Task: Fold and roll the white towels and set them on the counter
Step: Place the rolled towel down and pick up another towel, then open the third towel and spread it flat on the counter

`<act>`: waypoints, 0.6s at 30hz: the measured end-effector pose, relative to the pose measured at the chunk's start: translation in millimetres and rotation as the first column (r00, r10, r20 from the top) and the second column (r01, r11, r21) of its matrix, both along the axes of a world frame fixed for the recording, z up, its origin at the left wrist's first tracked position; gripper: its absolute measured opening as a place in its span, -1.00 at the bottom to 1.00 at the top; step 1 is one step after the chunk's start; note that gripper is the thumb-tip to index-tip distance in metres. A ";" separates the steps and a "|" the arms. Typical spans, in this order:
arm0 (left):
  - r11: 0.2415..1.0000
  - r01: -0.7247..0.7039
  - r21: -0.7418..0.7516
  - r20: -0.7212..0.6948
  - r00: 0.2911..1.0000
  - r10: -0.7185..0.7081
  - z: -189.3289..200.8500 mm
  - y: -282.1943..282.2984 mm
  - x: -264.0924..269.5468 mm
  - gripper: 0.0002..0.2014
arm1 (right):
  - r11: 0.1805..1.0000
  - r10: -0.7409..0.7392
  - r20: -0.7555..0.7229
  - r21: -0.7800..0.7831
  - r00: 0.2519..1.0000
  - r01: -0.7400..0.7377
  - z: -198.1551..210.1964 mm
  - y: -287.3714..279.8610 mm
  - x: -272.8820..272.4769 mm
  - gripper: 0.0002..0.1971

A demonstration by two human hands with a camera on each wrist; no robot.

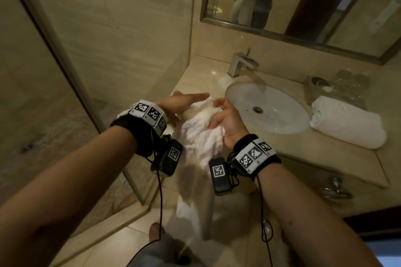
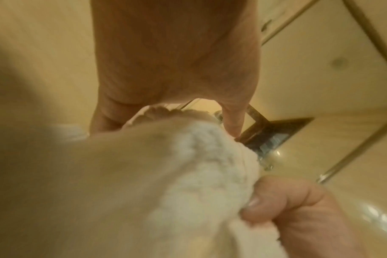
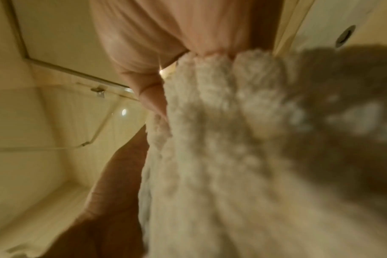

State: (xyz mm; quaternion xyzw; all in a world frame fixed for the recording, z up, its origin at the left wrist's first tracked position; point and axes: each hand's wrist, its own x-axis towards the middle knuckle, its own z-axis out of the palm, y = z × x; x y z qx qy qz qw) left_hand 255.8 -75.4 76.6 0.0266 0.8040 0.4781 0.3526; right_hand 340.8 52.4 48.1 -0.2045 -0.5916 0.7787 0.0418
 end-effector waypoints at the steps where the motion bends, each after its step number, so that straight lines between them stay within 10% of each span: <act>1: 0.999 -0.011 0.048 0.080 0.997 0.007 -8.2 1.7 1.3 -0.03 | 0.999 0.023 -0.015 -0.024 1.000 -0.023 0.4 -0.7 5.0 -0.52; 8: 0.967 -0.137 0.213 0.121 0.986 0.113 -17.8 1.5 12.3 -0.32 | 0.993 0.078 -0.076 -0.088 0.994 -0.084 11.3 11.9 18.5 -0.88; 18: 0.888 0.150 0.434 -0.157 0.984 -0.089 6.4 46.7 27.1 -0.69 | 0.987 0.062 -0.017 -0.146 0.998 -0.064 8.9 44.8 25.9 -0.47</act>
